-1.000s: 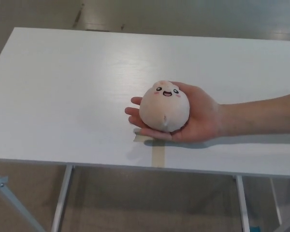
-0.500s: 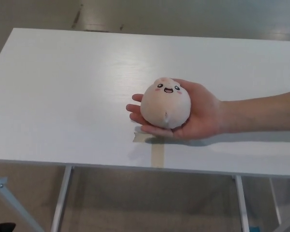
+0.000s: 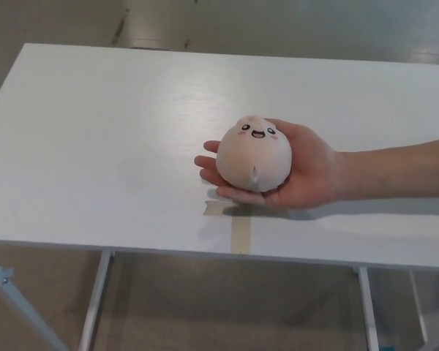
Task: Use the left hand to take the pink dumpling toy on a person's hand and put it on the desk.
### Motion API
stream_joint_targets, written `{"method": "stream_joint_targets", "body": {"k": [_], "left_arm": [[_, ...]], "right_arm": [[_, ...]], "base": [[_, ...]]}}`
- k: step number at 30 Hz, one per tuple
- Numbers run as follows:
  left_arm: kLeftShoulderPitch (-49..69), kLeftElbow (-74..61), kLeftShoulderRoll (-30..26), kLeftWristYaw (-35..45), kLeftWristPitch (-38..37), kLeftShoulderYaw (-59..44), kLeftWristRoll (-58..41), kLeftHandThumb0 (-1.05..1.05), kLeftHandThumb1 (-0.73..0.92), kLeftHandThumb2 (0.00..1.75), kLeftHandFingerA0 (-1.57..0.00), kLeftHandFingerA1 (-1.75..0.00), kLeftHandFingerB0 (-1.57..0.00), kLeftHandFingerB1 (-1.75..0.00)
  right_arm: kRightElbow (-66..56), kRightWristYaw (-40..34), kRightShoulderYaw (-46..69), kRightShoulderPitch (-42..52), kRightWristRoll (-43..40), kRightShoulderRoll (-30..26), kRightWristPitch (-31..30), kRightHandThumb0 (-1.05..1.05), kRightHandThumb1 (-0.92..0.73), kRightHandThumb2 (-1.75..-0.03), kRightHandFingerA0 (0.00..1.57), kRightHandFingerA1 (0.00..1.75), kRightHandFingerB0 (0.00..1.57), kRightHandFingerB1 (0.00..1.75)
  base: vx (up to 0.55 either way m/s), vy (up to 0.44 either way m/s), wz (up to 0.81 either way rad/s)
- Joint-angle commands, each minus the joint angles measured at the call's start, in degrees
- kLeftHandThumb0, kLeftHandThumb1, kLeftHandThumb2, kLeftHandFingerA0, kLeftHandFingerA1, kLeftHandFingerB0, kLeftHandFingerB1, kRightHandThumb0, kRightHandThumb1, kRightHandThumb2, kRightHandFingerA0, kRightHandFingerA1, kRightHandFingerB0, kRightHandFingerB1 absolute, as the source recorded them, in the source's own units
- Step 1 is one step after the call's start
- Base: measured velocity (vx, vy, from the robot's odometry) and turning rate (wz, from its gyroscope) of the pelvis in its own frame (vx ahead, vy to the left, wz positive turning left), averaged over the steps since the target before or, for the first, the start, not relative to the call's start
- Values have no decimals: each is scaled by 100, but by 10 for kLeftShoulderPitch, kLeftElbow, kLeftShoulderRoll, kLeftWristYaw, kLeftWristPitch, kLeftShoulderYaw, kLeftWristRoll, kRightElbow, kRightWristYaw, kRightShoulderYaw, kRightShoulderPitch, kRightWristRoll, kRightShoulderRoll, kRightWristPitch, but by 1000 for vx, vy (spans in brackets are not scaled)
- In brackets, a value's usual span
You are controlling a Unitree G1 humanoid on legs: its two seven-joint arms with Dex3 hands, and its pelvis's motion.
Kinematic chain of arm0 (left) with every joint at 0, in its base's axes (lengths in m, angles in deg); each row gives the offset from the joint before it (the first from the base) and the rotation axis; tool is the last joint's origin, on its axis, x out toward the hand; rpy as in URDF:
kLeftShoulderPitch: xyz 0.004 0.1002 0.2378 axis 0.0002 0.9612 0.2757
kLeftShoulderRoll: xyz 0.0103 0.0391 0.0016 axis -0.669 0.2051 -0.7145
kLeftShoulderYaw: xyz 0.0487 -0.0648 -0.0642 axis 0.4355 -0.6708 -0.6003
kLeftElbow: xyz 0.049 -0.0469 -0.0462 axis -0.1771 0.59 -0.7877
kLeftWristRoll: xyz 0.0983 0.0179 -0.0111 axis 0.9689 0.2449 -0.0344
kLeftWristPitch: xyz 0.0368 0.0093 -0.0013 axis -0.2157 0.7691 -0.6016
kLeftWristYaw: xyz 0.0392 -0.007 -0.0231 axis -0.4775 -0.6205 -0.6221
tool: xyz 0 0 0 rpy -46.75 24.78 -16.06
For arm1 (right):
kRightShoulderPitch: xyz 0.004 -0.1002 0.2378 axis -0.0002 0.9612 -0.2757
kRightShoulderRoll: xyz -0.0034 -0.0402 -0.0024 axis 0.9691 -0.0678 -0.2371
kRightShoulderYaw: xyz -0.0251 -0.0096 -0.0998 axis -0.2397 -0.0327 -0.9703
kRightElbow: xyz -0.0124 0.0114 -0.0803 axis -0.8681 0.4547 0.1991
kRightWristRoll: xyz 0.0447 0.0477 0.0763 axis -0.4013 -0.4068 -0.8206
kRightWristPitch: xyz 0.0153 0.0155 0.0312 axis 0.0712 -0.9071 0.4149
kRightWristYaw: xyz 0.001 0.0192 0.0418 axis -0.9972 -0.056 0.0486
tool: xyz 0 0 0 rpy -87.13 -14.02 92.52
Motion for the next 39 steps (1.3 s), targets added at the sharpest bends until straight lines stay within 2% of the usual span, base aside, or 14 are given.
{"method": "stream_joint_targets", "body": {"k": [1,2,4,5,9,10,12,19,20,22,23,29,37,39], "left_arm": [[86,-352,-33,70,-91,-168,-300,-28,48,54,-64,-51,-53,-42],[79,-370,-43,64,-80,-184,-309,-36,42,66,-58,-57,-50,-49],[61,-390,-57,57,-65,-199,-321,-37,41,66,-58,-57,-50,-49],[47,-395,-66,54,-57,-203,-322,-30,48,54,-62,-49,-53,-40],[-48,-399,-113,38,-24,-203,-308,-31,47,54,-60,-47,-51,-38],[-101,-396,-143,26,0,-195,-293,-40,40,67,-53,-53,-43,-45],[-172,-387,-184,17,33,-178,-272,-41,39,66,-51,-52,-41,-44],[-387,-352,-281,3,151,-57,-216,-43,37,65,-46,-48,-34,-40],[-402,-351,-286,3,161,-47,-212,-35,45,54,-50,-41,-38,-33],[-488,-340,-301,4,210,15,-184,-42,39,64,-44,-46,-32,-40],[-512,-335,-300,6,220,32,-173,-35,46,54,-47,-39,-34,-32],[-705,-245,-227,52,261,195,-28,-35,46,54,-42,-37,-31,-31],[-812,-140,-178,90,242,320,113,-36,45,54,-41,-37,-27,-30],[-855,-90,-155,102,245,367,158,-46,39,63,-30,-41,-22,-36]], "right_arm": [[9,11,-8,12,5,-6,-10,-23,-68,-60,69,46,52,41],[8,11,-9,13,6,-6,-11,-23,-68,-60,69,46,52,41],[8,11,-9,13,5,-6,-11,-23,-68,-60,69,46,52,41],[8,12,-8,13,5,-7,-12,-23,-68,-60,69,46,53,41],[9,14,-11,14,7,-7,-12,-23,-68,-60,68,45,53,42],[9,16,-10,15,6,-8,-12,-24,-68,-60,68,45,54,42],[8,18,-9,15,3,-8,-12,-24,-68,-60,68,45,54,42],[11,19,-12,19,5,-8,-15,-24,-68,-60,68,45,55,42],[12,19,-13,19,6,-9,-16,-25,-68,-60,69,45,55,42],[12,19,-15,18,8,-8,-17,-25,-68,-60,69,46,54,42],[13,19,-15,18,8,-8,-17,-25,-68,-60,70,46,55,42],[12,19,-15,16,6,-10,-16,-25,-68,-59,71,46,57,43],[12,21,-14,12,3,-10,-17,-25,-67,-59,71,46,56,42],[11,21,-13,11,2,-10,-18,-24,-67,-59,71,46,56,42]], "base": [[0,0,0],[0,0,0],[0,0,0],[0,0,0],[0,0,0],[0,0,0],[0,0,0],[0,0,0],[0,0,0],[0,0,0],[0,0,0],[0,0,0],[0,0,0],[0,0,0]]}}
